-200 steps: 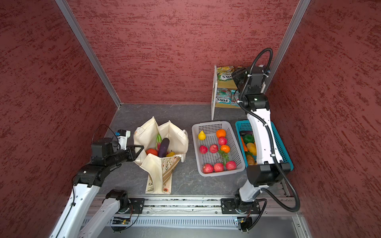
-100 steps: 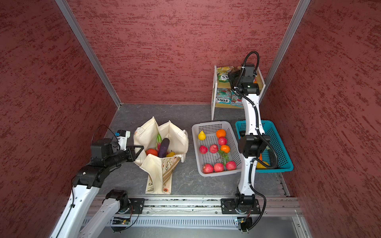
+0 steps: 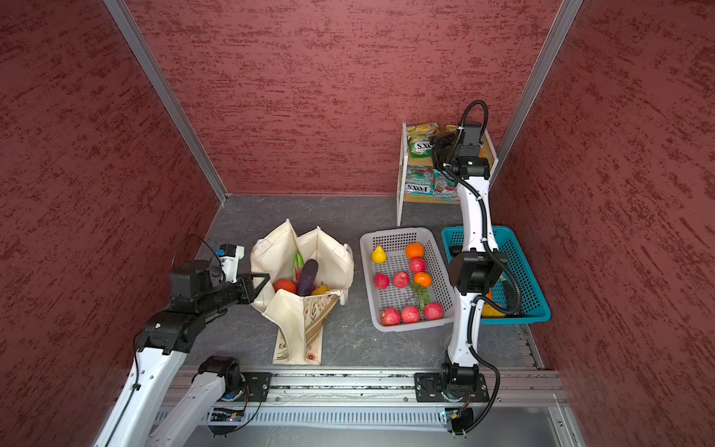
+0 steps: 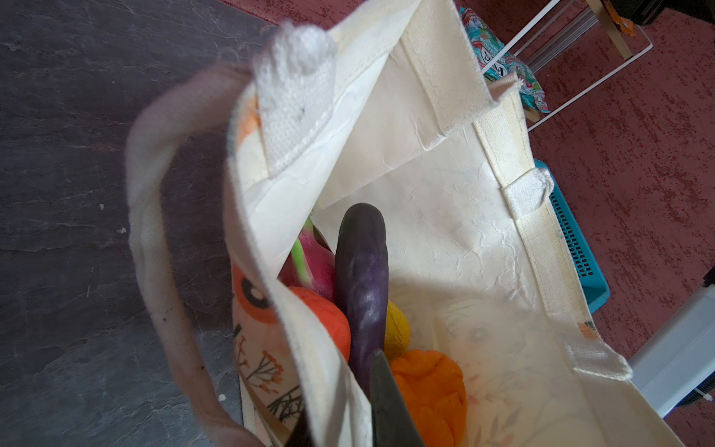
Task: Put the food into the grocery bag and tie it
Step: 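Move the right gripper up to the green candy bag on the shelf, then grasp the green FOX'S candy bag on the shelf with the right gripper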
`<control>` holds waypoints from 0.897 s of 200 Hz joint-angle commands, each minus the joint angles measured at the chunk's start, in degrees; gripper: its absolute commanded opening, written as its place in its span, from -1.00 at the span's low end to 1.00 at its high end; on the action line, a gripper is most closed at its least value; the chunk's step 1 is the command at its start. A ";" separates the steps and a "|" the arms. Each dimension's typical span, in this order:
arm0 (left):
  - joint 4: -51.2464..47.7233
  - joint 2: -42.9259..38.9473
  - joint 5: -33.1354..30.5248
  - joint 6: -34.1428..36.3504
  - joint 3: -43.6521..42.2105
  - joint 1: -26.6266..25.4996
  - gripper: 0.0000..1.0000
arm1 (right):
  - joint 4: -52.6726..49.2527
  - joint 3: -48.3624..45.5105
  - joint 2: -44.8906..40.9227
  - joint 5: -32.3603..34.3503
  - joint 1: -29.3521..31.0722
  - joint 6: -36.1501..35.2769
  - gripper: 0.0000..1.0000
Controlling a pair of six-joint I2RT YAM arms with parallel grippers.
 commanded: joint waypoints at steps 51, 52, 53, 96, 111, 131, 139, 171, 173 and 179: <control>1.33 -0.94 0.43 0.21 -0.76 -0.02 -0.64 | -4.24 -0.91 -8.27 5.75 -0.41 -4.19 0.16; 1.33 -0.94 0.39 0.19 -0.75 -0.02 -0.65 | -4.33 -1.04 -8.46 5.84 -0.42 -4.22 0.16; 1.33 -0.94 0.41 0.18 -0.75 -0.02 -0.65 | -4.38 -1.15 -8.51 5.93 -0.38 -4.28 0.16; 1.33 -1.15 0.47 0.17 -0.81 0.03 -0.64 | -5.91 -4.73 -9.60 6.48 -0.35 -4.12 0.16; 1.33 -1.20 0.43 0.17 -0.76 0.03 -0.65 | -6.18 -4.76 -8.78 5.53 -0.41 -3.47 0.16; 1.33 -1.14 0.43 0.17 -0.78 -0.02 -0.64 | -5.53 -4.75 -7.93 4.72 -0.33 -2.94 0.16; 1.34 -1.13 0.43 0.17 -0.83 -0.02 -0.64 | -5.48 -4.71 -7.62 4.47 -0.28 -2.77 0.17; 1.41 -1.20 0.52 0.17 -0.83 -0.02 -0.64 | -4.80 -4.61 -5.92 3.10 -0.33 -2.41 0.20; 1.41 -1.16 0.52 0.17 -0.83 -0.02 -0.64 | -4.72 -4.67 -5.86 3.05 -0.29 -2.41 0.20; 1.41 -1.20 0.52 0.17 -0.83 0.00 -0.64 | -4.60 -4.60 -5.46 2.84 -0.30 -2.41 0.20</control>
